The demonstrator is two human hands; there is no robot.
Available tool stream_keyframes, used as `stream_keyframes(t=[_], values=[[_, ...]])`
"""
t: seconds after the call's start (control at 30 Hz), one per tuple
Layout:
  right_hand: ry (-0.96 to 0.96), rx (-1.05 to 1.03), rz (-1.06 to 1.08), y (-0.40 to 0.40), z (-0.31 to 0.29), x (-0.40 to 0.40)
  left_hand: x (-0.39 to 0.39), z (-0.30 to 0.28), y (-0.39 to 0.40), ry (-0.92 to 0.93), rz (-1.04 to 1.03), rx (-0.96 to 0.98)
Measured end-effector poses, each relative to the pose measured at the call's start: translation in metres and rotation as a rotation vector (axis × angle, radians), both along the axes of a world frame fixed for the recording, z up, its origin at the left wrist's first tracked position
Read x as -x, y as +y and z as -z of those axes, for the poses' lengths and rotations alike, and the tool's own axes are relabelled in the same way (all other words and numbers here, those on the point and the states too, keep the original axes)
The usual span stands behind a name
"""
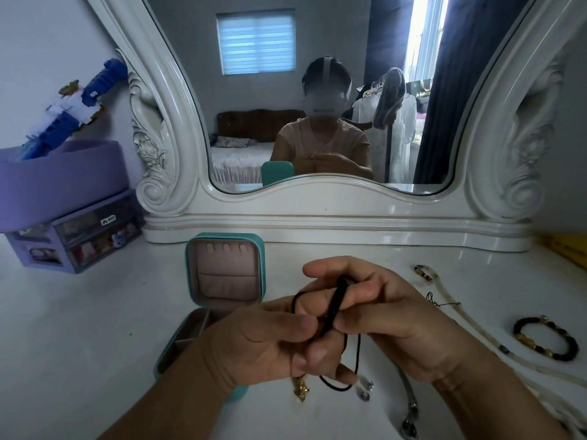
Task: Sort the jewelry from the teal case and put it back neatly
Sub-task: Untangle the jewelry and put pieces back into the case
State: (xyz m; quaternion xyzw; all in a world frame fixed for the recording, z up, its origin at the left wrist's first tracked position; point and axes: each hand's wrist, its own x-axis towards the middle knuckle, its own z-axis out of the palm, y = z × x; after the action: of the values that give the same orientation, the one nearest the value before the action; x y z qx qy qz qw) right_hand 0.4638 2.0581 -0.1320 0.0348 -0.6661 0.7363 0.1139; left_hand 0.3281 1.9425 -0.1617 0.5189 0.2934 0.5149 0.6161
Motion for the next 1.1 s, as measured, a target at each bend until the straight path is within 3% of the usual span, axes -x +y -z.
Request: stream_keyframes(t=[0.2, 0.3, 0.4, 0.5, 0.6, 0.7, 0.93, 1.03, 1.1], values=[[-0.081, -0.113, 0.091, -0.008, 0.0, 0.002, -0.003, 0.002, 0.003, -0.027, -0.01, 0.027], [-0.014, -0.118, 0.333, -0.009, 0.0, 0.005, -0.006, -0.002, 0.008, -0.101, -0.091, -0.061], [0.039, -0.109, 0.623, -0.005, 0.003, 0.008, -0.009, -0.005, 0.012, -0.122, -0.369, -0.039], [0.002, -0.069, 0.719, -0.004, 0.005, 0.011, -0.01, -0.005, 0.013, -0.043, -0.594, -0.041], [-0.051, 0.04, 0.658, -0.006, 0.007, 0.015, -0.011, -0.007, 0.015, -0.209, -0.626, -0.027], [-0.083, 0.148, 0.452, -0.012, 0.004, 0.017, -0.012, -0.007, 0.016, -0.309, -0.607, -0.008], [-0.176, 0.14, 0.216, -0.005, 0.011, 0.017, -0.007, -0.01, 0.007, 0.067, -0.325, -0.006], [-0.134, 0.218, 0.238, -0.005, 0.009, 0.018, -0.007, -0.012, 0.005, 0.1, -0.293, -0.027], [-0.115, 0.273, 0.275, -0.003, 0.008, 0.018, -0.005, -0.015, 0.006, 0.028, -0.392, 0.018]])
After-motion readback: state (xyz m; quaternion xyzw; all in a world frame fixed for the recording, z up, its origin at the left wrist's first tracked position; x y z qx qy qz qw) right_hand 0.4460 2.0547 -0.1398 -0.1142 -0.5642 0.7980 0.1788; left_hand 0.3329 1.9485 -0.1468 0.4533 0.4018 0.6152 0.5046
